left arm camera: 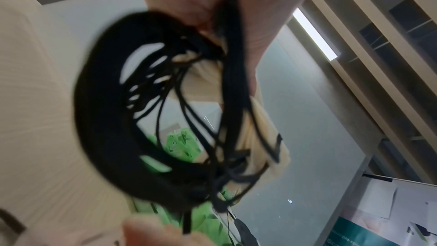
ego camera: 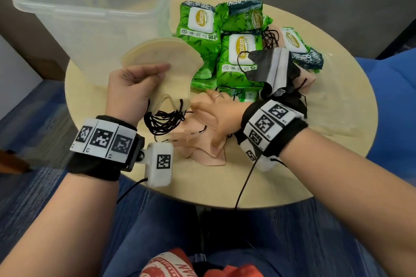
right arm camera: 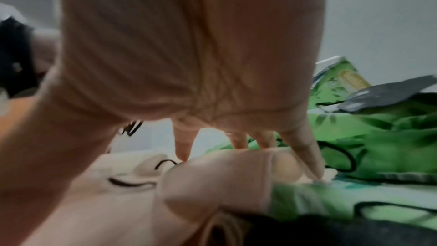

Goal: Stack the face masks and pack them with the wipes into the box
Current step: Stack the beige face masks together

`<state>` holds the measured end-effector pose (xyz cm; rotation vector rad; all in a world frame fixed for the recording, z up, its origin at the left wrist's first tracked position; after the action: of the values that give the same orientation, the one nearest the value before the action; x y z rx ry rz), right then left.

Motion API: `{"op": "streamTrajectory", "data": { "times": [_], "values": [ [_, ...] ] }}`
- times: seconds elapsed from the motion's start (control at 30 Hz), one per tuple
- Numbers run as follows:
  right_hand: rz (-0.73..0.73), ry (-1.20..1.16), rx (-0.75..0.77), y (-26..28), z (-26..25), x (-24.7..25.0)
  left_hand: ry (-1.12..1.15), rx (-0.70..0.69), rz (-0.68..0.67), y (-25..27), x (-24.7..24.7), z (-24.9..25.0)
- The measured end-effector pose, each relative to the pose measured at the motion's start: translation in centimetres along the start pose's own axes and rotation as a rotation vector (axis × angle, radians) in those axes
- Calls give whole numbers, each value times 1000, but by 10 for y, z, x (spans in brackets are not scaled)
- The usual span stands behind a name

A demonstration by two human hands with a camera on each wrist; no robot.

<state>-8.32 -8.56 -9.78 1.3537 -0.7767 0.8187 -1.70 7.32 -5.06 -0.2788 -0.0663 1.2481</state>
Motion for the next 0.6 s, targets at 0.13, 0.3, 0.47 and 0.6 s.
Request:
{"op": "streamTrajectory", "data": {
  "times": [0.13,0.3,0.47,0.6],
  "values": [
    [-38,180,40,-12,-11,-8,11,8,18,0,9,-1],
    [160,93,66,-15,-17,6,19,22,21,-1,12,-4],
    [331,-164,78,-11,-6,21,31,25,14,0,14,-5],
    [550,-459,-9,-2,22,42,29,18,19,0,17,-5]
  ]
}}
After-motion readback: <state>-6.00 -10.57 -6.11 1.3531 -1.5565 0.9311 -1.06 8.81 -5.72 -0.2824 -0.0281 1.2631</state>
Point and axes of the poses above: each hand's wrist, its own y-axis away from the middle knuckle, its own x-axis out of the back of the hand, z = x × y, the point moved 5 cm from there along -y, towards the middle knuckle, and after that the axes turned 8 degrees about y, right-handed, at the moved point
